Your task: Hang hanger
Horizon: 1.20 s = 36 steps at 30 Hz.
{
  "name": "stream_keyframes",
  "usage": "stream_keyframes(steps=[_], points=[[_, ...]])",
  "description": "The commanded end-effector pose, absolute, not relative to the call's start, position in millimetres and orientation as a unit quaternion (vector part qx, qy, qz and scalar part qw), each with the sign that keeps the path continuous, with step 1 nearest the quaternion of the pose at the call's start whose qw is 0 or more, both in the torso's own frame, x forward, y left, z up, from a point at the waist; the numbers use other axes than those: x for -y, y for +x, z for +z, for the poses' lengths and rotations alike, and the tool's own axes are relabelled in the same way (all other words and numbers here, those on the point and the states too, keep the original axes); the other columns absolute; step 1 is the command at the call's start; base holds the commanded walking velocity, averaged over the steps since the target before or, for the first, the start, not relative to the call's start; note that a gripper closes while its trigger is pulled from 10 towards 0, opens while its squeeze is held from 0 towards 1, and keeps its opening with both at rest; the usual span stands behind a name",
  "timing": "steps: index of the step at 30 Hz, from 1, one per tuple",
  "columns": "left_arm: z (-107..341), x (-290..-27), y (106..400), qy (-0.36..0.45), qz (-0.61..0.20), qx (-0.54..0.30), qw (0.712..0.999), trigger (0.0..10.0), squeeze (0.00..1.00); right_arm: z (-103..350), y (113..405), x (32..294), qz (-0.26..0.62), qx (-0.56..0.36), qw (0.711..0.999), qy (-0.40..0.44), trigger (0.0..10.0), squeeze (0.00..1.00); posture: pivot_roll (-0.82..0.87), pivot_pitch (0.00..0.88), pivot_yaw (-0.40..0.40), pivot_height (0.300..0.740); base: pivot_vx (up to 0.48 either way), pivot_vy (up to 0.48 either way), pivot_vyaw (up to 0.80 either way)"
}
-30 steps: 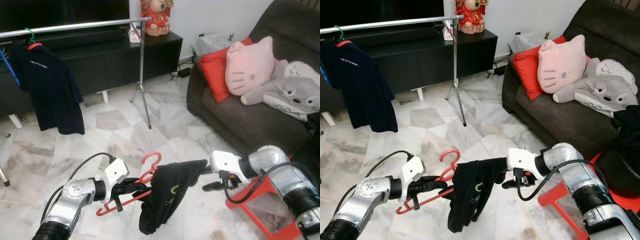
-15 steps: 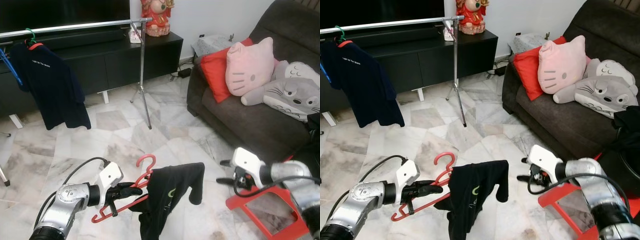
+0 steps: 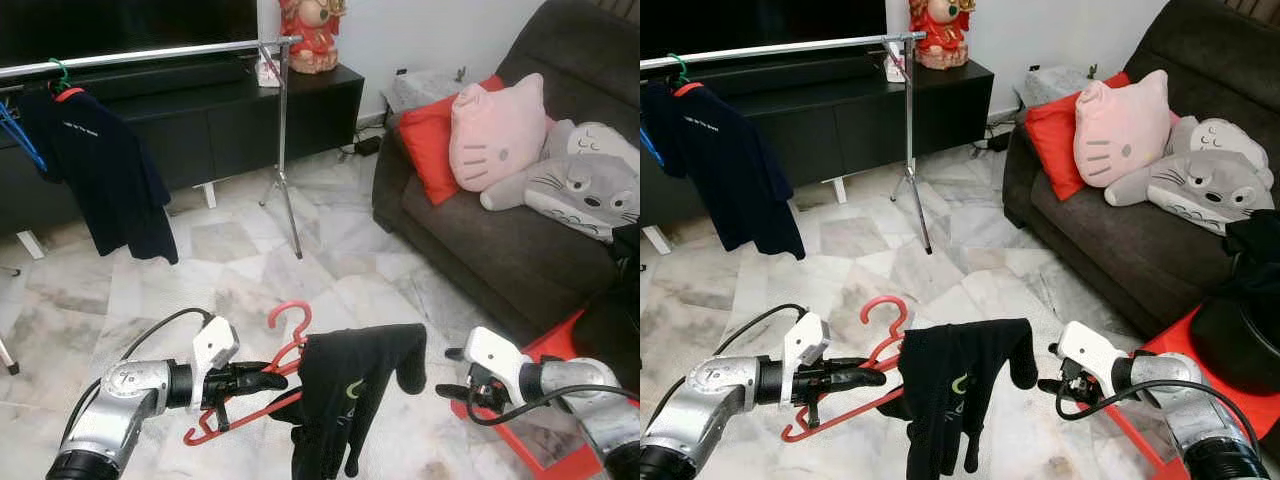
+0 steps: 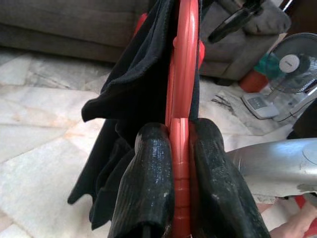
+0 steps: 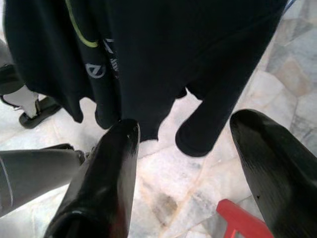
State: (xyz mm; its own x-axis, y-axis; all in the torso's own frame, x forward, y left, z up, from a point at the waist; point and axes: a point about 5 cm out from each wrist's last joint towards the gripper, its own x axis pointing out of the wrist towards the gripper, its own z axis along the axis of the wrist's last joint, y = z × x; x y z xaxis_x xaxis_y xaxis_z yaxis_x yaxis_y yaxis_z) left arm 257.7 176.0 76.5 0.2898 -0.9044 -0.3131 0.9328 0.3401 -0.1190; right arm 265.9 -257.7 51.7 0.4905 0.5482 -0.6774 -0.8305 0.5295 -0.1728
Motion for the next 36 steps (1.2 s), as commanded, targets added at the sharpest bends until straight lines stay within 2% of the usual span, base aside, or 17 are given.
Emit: stream_keyframes(steps=[1, 9, 14, 15, 17, 22, 36], points=[[85.7, -174.4, 258.6, 0.041, -0.585, -0.145, 0.797, 0.0, 0.0, 48.8, 264.2, 262.1, 0.402, -0.287, 0.832, -0.253, 10.0, 0.0, -0.08, 0.0, -0.09, 0.74, 0.0, 0.0, 0.0], [87.1, -172.6, 249.6, 0.028, -0.609, -0.157, 0.777, 0.0, 0.0, 46.6, 265.2, 262.1, 0.388, -0.282, 0.842, -0.247, 10.0, 0.0, -0.09, 0.0, -0.087, 0.74, 0.0, 0.0, 0.0], [88.1, -172.2, 249.4, 0.026, -0.611, -0.157, 0.776, 0.0, 0.0, 44.4, 264.2, 261.5, 0.392, -0.286, 0.841, -0.239, 10.0, 0.0, -0.08, 0.0, -0.088, 0.74, 0.0, 0.0, 0.0], [91.4, -172.0, 249.8, 0.023, -0.614, -0.154, 0.774, 0.0, 0.0, 40.2, 260.8, 257.4, 0.402, -0.289, 0.845, -0.2, 10.0, 0.0, -0.08, 0.0, -0.089, 0.74, 0.0, 0.0, 0.0], [94.6, -171.6, 250.2, 0.02, -0.617, -0.15, 0.773, 0.0, 0.0, 35.5, 256.9, 254.9, 0.41, -0.294, 0.845, -0.179, 10.0, 0.0, -0.08, 0.0, -0.089, 0.74, 0.0, 0.0, 0.0], [98.2, -170.7, 250.1, 0.016, -0.622, -0.145, 0.769, 0.0, 0.0, 29.1, 252.2, 252.4, 0.416, -0.303, 0.841, -0.167, 10.0, 0.0, -0.08, 0.0, -0.088, 0.74, 0.0, 0.0, 0.0], [111.1, -163.8, 251.3, 0.005, -0.642, -0.125, 0.756, 0.0, 0.0, 14.2, 246.4, 242.8, 0.412, -0.313, 0.852, -0.077, 10.0, 0.0, -0.06, 0.0, -0.086, 0.74, 0.0, 0.0, 0.0]])
